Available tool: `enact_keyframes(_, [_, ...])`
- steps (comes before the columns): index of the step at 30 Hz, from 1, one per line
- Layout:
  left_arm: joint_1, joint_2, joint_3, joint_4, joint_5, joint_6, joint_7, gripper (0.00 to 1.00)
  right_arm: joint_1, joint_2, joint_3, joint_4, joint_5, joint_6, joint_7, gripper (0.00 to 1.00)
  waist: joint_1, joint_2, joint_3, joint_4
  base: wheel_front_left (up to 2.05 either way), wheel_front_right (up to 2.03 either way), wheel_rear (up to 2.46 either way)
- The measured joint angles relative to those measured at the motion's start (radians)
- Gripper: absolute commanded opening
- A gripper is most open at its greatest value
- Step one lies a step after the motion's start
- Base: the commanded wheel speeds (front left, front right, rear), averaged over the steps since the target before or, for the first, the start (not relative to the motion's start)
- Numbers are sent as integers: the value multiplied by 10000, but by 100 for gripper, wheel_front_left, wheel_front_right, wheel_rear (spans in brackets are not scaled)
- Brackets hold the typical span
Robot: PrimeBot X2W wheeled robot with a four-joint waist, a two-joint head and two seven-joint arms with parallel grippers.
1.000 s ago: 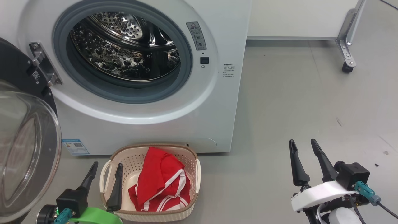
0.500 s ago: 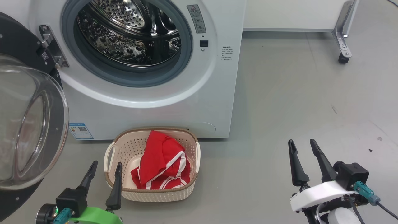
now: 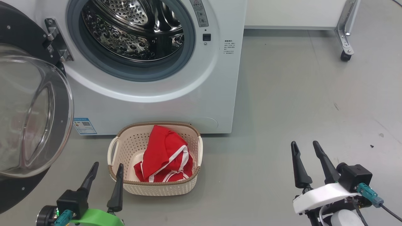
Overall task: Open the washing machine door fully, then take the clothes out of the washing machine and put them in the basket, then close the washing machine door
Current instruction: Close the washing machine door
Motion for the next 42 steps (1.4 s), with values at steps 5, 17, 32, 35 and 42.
enact_keyframes(5, [9, 0, -2, -6, 0, 0, 0, 100, 0, -2, 25, 6, 0, 0, 0, 100, 0, 0, -24, 16, -11, 11, 0])
enact_keyframes(17, [37, 0, -4, -58, 13, 0, 0, 100, 0, 0, 56, 15, 0, 0, 0, 100, 0, 0, -60, 5, 0, 0, 0])
enact_keyframes(32, [58, 0, -15, -150, 15, 0, 0, 100, 0, -2, 75, 21, 0, 0, 0, 100, 0, 0, -54, -32, 0, 0, 0])
enact_keyframes(35, [65, -2, -35, -151, 15, 0, 0, 100, 0, -4, 48, 21, 0, 0, 0, 100, 0, 0, -44, -25, 0, 0, 0])
enact_keyframes(42, [66, -10, -274, -148, 96, 0, 0, 100, 3, -29, -111, -21, 0, 0, 0, 100, 0, 0, 28, 249, 0, 0, 0])
